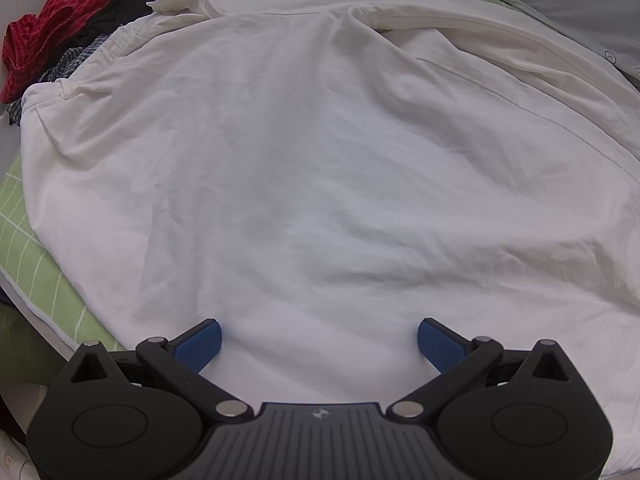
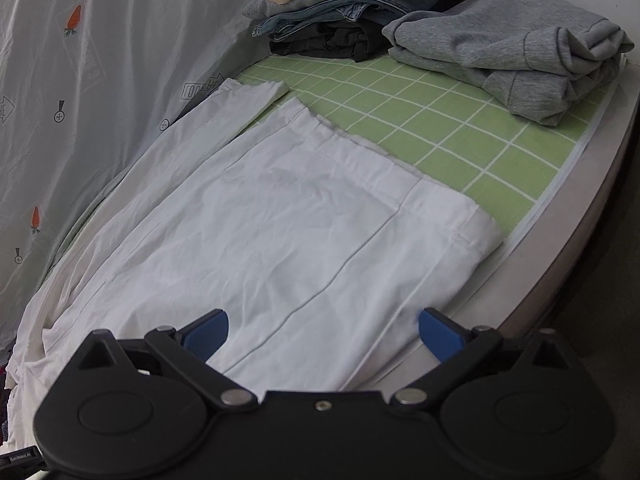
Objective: Fold clothes
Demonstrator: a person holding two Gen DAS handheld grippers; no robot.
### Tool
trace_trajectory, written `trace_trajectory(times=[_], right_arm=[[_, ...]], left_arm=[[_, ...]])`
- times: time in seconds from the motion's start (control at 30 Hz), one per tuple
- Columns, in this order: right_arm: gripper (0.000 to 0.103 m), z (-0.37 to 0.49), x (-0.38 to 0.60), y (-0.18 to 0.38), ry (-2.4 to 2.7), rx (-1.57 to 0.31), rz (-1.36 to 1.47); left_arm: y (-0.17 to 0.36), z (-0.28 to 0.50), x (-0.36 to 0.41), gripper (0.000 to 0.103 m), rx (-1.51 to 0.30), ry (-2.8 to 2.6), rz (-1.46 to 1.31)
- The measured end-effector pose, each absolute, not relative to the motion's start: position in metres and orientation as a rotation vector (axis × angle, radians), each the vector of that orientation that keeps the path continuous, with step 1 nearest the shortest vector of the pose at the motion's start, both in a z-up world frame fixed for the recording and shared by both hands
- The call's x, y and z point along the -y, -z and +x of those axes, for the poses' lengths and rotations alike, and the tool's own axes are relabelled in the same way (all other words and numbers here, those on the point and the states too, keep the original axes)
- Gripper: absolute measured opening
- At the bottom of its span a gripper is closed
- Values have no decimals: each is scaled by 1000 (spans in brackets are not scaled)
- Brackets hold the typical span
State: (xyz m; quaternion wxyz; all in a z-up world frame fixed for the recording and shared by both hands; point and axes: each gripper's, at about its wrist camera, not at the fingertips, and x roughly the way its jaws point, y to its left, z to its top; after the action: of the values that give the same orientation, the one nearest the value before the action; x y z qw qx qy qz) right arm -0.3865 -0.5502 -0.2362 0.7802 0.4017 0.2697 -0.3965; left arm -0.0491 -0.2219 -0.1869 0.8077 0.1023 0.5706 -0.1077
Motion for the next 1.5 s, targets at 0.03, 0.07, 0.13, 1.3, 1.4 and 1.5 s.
trace_trajectory(times=[0.03, 0.07, 0.13, 1.3, 1.4, 1.5], right_arm=[[103, -386, 551, 237, 857, -585, 867], [103, -385, 551, 237, 858, -585, 868], [103, -384, 553, 237, 856, -581, 869], [103, -324, 552, 236, 1090, -525, 937], [103, -320, 549, 237, 1120, -532, 930], [103, -313, 544, 238, 1149, -558, 898]], left_arm=[[187, -49, 222, 103, -1221, 230, 218], [187, -49, 222, 103, -1221, 230, 218], [187, -48, 222, 103, -1222, 230, 217], [144, 40, 92, 102, -1105, 3, 50], [149, 55, 64, 102, -1114, -78, 3], [154, 69, 42, 101, -1136, -143, -84]])
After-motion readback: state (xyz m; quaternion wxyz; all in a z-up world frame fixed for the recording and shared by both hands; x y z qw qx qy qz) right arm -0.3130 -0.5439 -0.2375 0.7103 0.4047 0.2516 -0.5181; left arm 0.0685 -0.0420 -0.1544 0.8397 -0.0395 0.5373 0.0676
